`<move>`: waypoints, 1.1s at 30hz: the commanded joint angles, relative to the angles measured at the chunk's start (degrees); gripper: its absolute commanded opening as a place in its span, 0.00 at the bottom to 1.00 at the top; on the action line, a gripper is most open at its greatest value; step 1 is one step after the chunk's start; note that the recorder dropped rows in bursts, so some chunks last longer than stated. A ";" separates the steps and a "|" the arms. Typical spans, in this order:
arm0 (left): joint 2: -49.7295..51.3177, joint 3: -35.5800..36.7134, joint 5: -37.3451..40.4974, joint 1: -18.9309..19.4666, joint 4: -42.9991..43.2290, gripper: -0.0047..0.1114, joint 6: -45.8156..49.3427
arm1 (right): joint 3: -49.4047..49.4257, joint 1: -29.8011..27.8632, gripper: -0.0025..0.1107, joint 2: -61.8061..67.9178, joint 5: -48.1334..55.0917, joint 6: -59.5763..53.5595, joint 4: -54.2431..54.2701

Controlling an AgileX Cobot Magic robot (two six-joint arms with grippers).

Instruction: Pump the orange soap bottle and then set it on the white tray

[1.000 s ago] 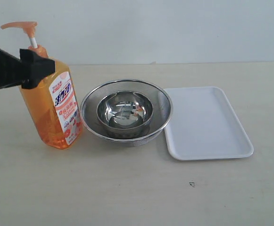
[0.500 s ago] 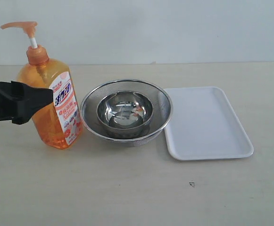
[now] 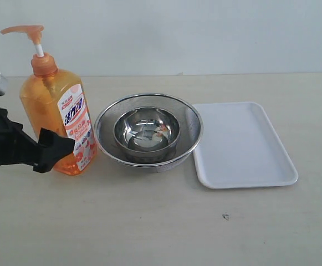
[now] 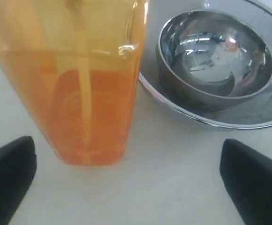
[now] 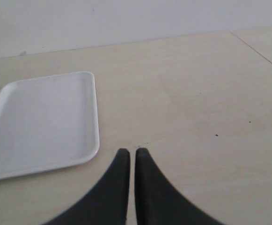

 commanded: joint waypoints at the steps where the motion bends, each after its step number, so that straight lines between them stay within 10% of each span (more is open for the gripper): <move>1: 2.45 -1.04 0.90 -0.24 -0.01 0.99 1.31 | 0.00 -0.20 0.03 -0.26 -0.19 -0.54 -0.08; 26: 2.71 1.97 11.58 5.08 -5.93 0.99 11.70 | 0.00 -0.20 0.03 -0.26 -0.08 -0.54 -0.08; 33: 2.71 2.44 25.24 5.08 -5.93 0.99 14.49 | 0.00 -0.20 0.03 -0.26 -0.08 -0.54 -0.08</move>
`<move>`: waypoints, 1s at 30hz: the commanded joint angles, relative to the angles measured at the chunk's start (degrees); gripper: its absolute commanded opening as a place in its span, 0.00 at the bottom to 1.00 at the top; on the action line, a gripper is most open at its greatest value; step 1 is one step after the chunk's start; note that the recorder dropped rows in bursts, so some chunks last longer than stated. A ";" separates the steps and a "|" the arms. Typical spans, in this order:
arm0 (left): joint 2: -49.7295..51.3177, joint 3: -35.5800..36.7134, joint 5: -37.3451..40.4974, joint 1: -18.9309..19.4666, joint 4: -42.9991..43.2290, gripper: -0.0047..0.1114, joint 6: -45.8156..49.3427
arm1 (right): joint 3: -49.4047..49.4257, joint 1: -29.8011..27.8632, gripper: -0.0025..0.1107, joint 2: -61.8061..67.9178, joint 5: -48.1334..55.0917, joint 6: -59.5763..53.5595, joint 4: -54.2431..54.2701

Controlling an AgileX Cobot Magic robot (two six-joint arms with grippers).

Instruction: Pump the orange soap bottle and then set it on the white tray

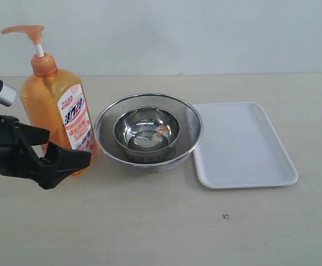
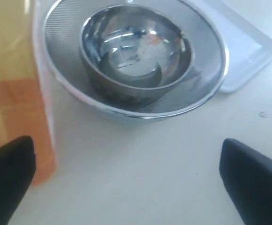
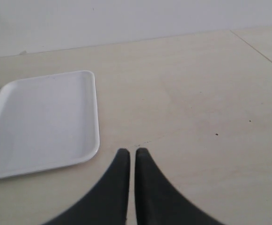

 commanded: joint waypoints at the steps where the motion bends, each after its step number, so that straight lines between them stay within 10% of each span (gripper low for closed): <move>1: 0.03 0.76 6.32 0.05 -0.37 0.99 0.43 | 0.00 -0.20 0.03 -0.26 -0.29 -0.54 -0.08; 21: 0.03 1.33 15.68 -2.42 8.14 0.99 0.37 | 0.00 -0.20 0.03 -0.26 -0.29 -0.54 -0.08; 30: -8.54 1.33 11.46 -9.55 24.16 0.99 -33.00 | 0.00 -0.20 0.03 -0.26 -0.29 -0.54 -0.08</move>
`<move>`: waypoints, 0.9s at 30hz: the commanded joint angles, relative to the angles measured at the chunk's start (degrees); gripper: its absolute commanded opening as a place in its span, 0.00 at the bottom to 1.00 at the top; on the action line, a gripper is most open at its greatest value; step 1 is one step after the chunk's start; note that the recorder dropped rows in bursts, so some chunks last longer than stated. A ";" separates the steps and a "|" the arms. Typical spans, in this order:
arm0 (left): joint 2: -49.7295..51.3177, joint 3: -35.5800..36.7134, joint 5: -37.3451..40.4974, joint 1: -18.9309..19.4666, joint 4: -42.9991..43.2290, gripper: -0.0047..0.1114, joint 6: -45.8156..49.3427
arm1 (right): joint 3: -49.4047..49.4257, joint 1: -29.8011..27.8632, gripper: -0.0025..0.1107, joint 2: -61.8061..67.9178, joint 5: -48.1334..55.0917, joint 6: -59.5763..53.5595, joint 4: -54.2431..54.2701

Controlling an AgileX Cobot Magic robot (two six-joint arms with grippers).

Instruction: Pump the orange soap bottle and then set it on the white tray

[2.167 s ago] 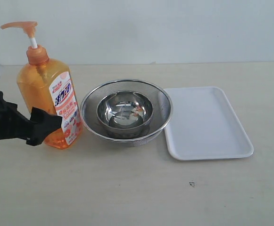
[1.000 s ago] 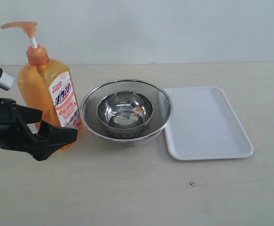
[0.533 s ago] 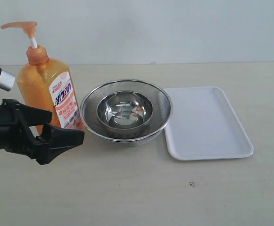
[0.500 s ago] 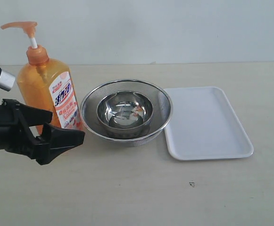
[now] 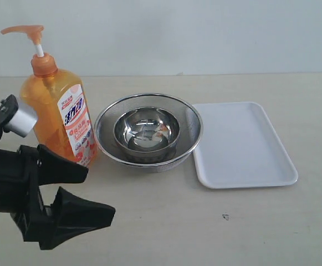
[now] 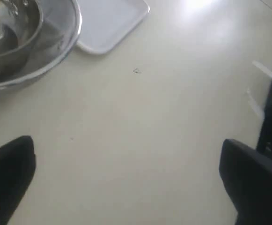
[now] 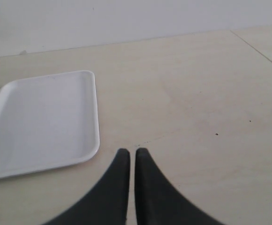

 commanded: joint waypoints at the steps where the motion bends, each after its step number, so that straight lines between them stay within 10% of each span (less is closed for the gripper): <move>1: -6.98 0.23 -5.39 -4.30 9.98 0.99 -20.55 | 0.00 -0.20 0.03 -0.26 -0.29 -0.54 -0.08; 14: -18.72 9.39 -47.56 -19.19 74.46 0.99 -102.63 | 0.00 -0.09 0.03 -0.26 -0.30 -0.54 -0.08; 22: -18.72 21.75 -74.16 -20.14 78.30 0.99 -102.64 | 0.00 -0.09 0.03 -0.26 -0.30 -0.54 -0.08; 27: -18.72 24.93 -76.70 -20.14 81.09 0.99 -102.08 | 0.00 -0.09 0.03 -0.26 -0.30 -0.54 -0.08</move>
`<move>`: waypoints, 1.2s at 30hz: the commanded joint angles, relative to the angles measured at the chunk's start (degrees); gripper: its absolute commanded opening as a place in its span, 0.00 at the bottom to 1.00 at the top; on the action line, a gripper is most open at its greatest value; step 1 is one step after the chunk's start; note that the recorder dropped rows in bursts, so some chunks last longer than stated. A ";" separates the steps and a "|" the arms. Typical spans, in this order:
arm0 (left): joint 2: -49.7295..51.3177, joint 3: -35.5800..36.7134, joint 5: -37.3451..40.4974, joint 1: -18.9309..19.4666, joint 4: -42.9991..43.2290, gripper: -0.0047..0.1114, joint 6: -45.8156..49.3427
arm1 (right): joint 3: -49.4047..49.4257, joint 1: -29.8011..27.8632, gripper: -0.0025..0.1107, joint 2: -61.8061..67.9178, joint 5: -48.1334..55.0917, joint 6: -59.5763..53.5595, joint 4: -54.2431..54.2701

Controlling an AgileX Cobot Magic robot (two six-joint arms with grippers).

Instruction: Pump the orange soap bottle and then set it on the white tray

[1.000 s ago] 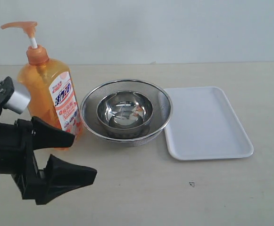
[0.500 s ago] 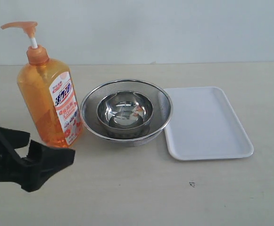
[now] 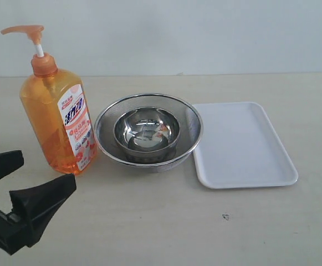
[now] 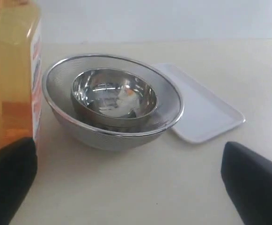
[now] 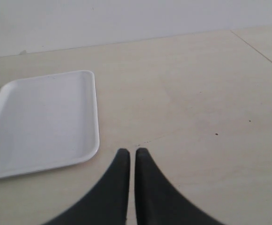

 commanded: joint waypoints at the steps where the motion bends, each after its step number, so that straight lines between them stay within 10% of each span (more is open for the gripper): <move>1: -0.18 2.11 -2.64 -0.36 0.84 0.99 1.22 | 0.00 -0.09 0.03 -0.26 -0.30 -0.54 -0.08; 28: 0.59 2.11 -12.95 -0.36 -15.97 0.99 19.06 | 0.00 -0.09 0.03 -0.26 -0.30 -0.54 -0.08; 36: 10.45 2.11 -26.75 -0.36 -16.21 0.99 21.49 | 0.00 -0.09 0.03 -0.26 -0.30 -0.54 -0.08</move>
